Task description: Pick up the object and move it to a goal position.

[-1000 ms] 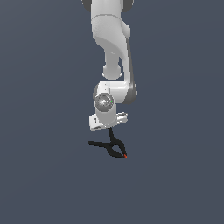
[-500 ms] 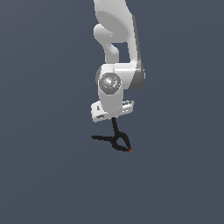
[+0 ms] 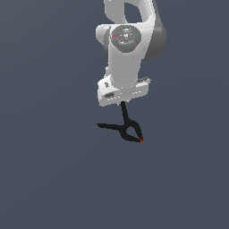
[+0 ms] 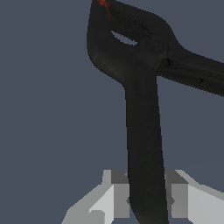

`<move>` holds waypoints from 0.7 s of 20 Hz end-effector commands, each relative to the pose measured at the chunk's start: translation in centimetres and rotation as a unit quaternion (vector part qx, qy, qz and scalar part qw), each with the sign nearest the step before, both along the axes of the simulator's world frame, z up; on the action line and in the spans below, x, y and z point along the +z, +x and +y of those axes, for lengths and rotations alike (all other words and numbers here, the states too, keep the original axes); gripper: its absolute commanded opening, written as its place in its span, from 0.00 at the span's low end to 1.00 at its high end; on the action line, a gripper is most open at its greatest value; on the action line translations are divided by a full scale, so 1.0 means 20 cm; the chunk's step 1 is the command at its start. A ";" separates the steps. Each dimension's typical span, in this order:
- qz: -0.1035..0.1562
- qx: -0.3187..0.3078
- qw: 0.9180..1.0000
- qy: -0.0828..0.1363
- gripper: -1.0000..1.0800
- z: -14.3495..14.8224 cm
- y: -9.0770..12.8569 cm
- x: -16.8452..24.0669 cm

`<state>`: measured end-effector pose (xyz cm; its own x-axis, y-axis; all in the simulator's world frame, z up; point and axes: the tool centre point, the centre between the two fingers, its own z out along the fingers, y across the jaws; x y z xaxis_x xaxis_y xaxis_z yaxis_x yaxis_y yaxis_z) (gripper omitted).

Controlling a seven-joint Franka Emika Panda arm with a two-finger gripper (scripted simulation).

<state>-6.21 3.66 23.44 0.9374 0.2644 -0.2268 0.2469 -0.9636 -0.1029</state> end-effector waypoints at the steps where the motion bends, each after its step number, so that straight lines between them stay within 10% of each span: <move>1: -0.001 0.000 1.000 0.000 0.00 0.04 -0.01 0.16; 14: -0.001 0.000 1.000 0.000 0.00 0.23 -0.06 0.87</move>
